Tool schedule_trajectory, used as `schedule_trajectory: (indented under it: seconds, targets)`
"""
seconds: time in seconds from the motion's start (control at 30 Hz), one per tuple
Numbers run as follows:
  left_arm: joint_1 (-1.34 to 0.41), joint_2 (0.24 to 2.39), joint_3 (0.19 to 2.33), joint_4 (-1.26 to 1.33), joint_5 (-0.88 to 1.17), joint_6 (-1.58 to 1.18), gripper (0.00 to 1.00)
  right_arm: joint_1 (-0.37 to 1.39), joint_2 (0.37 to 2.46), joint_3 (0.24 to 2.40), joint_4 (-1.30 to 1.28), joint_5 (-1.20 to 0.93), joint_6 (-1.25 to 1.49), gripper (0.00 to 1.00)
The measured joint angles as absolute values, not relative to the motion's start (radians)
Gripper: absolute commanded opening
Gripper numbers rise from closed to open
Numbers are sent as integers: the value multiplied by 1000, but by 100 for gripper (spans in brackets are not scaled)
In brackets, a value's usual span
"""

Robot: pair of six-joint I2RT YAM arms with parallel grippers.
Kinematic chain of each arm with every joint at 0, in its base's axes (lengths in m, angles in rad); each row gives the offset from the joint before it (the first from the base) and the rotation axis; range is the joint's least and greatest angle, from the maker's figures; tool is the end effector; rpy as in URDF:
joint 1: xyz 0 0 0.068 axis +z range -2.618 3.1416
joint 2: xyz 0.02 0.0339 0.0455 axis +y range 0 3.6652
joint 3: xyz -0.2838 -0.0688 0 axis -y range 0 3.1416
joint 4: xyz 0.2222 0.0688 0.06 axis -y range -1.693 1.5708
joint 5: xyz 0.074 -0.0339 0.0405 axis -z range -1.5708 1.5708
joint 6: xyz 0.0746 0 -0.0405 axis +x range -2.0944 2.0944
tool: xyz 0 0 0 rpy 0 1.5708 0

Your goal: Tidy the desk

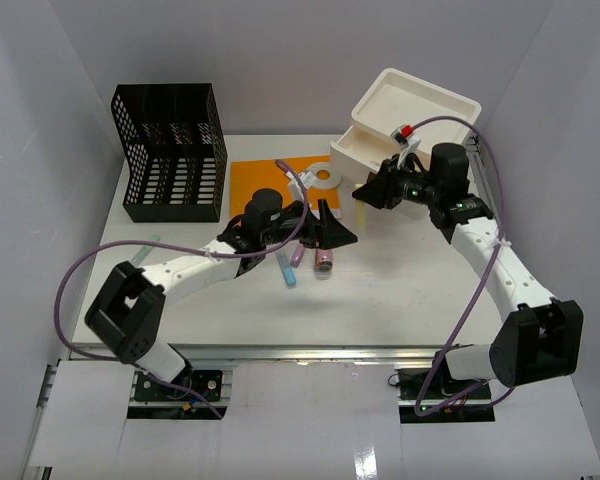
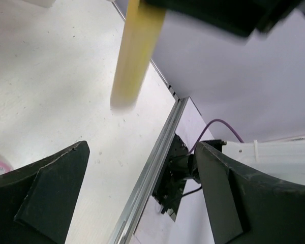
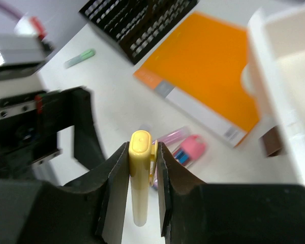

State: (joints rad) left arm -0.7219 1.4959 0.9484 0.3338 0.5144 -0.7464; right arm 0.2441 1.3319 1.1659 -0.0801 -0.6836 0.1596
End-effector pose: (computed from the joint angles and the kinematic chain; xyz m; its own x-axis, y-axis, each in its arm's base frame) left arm 0.2426 -0.2625 0.3026 -0.7525 -0.1250 -0.6466 0.5792 0.3416 -0.7402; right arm 0.2892 0.1206 0.3796 -0.3576 0.0379 -0.9331 -0.7343 0.6060 0.3060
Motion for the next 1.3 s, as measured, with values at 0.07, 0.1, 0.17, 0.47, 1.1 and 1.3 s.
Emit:
schedule_trajectory:
  seconds: [0.07, 0.1, 0.17, 0.47, 1.1, 1.3]
  targets:
    - [-722, 1381, 882, 310, 483, -718, 98, 241, 1326, 1243, -88, -642, 115, 13]
    - [-722, 1321, 854, 294, 464, -701, 98, 239, 1322, 1279, -93, -615, 90, 13]
    - [-721, 1200, 806, 257, 410, -670, 98, 237, 1315, 1335, -96, -560, 42, 13]
    - [-693, 963, 636, 60, 164, -628, 98, 236, 1344, 1421, -107, -257, -200, 17]
    - [-623, 1275, 716, -180, 35, -743, 70, 236, 1454, 1320, -79, -77, -408, 94]
    - [-623, 1429, 816, -275, 14, -753, 59, 235, 1346, 1259, -115, -173, -406, 90]
